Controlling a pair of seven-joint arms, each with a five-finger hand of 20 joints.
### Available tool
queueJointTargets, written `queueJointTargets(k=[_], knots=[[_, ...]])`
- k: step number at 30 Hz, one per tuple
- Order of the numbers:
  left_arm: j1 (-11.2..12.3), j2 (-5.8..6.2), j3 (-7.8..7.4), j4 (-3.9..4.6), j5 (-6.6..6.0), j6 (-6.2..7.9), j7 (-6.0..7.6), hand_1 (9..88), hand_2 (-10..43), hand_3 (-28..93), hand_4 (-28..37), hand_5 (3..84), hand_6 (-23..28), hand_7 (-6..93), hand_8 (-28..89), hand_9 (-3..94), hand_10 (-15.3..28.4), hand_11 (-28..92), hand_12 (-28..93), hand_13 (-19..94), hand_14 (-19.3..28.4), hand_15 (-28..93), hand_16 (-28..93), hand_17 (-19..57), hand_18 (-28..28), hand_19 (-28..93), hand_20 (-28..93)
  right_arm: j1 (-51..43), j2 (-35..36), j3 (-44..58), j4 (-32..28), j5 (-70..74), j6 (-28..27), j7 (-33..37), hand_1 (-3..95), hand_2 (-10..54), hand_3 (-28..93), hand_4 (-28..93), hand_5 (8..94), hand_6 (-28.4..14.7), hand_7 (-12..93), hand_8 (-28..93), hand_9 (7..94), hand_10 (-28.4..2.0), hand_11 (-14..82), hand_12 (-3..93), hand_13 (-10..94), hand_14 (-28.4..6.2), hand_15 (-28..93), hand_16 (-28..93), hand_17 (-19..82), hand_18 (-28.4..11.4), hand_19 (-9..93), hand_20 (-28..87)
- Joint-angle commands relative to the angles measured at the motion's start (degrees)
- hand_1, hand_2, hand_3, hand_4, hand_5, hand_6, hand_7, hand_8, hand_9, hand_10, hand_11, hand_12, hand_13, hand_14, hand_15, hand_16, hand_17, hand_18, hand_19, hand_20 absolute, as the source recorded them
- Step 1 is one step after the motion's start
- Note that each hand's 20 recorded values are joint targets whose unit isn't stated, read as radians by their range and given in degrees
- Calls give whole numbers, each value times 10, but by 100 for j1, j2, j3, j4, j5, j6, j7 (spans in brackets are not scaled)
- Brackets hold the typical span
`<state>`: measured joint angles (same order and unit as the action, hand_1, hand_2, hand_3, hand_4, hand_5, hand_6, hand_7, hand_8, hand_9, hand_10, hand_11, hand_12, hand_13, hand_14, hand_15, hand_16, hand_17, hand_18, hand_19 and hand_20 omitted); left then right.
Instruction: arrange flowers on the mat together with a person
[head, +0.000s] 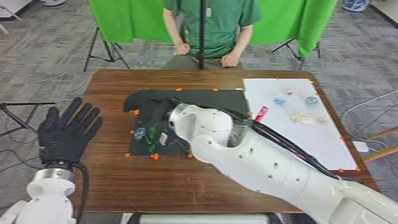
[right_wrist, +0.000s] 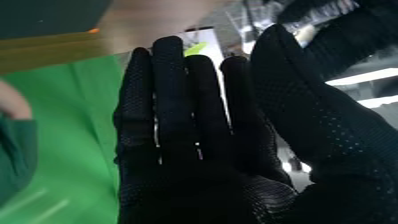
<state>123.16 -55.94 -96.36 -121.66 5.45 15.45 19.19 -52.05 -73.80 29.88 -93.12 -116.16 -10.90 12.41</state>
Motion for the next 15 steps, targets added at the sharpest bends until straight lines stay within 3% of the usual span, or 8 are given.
queueJointTargets(k=[1,3,7,9,12,15], knots=[[278,-107,-155,-36,108,-83,-26,220,199,696,-283,442,77,117,-92,382,148,187,85,283,142,294,-75,-59,147,365,126,-1077,994,1473,-891,1022,760,33,488,-95,802,-283,433,-12,231,-145,462,-123,136,179,409,-106,345,196,217,-147,538,202],[284,-137,-182,-34,57,-67,24,219,196,701,-283,441,77,117,-92,383,148,186,84,283,142,294,-75,-59,147,365,126,-1359,1218,1910,-1153,1436,821,-17,480,-91,802,-283,432,-14,226,-142,458,-124,131,177,404,-110,332,193,216,-144,527,179],[302,-155,-231,-43,84,-129,31,222,193,705,-283,442,77,116,-92,383,148,187,85,283,141,294,-75,-59,147,364,126,-2132,1425,3094,-1516,2583,650,-226,425,-45,795,-281,413,-21,207,-134,433,-134,111,174,371,-123,295,188,193,-141,487,148],[314,-161,-271,-38,90,-125,53,225,191,704,-283,441,77,116,-92,383,148,187,85,283,142,294,-75,-59,147,364,126,-2501,1584,3481,-1619,3117,958,-409,400,-29,789,-274,402,-28,191,-125,418,-137,105,177,351,-130,284,190,179,-143,475,139],[339,-162,-355,-49,91,-134,110,225,190,705,-283,442,77,116,-92,383,147,186,85,283,142,294,-74,-59,147,364,126,-3110,1766,4142,-1765,4396,1232,-646,390,-37,792,-265,404,-28,189,-119,415,-139,102,178,344,-132,277,192,170,-144,462,132],[389,-169,-437,-78,127,-143,156,226,186,710,-283,441,77,115,-92,382,147,187,85,283,141,294,-74,-58,147,363,126,-3711,1855,4828,-1828,5038,1146,-876,379,-48,790,-261,408,-27,189,-120,416,-137,102,179,331,-133,261,191,159,-145,442,126]])
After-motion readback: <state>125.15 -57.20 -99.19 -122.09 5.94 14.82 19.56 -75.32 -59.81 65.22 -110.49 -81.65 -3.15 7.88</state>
